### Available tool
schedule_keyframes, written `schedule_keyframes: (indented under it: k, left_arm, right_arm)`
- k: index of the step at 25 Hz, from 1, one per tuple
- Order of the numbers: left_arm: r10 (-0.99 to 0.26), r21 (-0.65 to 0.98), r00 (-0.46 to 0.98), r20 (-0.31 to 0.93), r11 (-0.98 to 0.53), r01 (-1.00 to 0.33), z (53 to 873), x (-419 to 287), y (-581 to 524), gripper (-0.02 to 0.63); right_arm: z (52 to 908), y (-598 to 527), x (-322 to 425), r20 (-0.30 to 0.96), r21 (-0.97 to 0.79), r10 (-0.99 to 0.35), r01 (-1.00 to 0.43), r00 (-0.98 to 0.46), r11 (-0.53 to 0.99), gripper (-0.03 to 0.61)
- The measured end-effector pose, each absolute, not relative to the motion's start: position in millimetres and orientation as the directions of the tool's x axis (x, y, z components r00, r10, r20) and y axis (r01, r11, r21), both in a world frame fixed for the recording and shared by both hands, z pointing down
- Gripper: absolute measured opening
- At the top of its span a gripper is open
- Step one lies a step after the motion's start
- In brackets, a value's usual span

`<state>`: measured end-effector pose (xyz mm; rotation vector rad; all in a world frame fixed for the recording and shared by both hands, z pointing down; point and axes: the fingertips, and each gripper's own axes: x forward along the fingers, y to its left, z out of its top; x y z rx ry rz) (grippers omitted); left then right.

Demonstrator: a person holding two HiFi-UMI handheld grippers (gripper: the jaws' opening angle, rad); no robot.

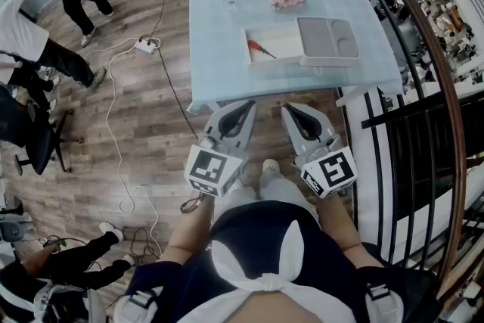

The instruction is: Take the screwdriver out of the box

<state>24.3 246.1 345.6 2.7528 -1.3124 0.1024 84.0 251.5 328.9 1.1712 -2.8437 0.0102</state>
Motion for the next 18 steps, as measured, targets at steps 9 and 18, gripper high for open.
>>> schedule_keyframes:
  k: [9, 18]
  left_arm:
    - [-0.792, 0.025, 0.598, 0.121, -0.600, -0.800, 350.9, 28.3, 226.5, 0.015]
    - [-0.855, 0.054, 0.507, 0.110, -0.504, -0.862, 348.8, 33.0, 197.6, 0.015]
  right_arm:
    - [326.4, 227.4, 107.9, 0.050, 0.032, -0.708, -0.708, -0.704, 0.706, -0.002]
    - [315.4, 198.7, 142.9, 0.023, 0.080, -0.676, -0.673, -0.736, 0.735, 0.000]
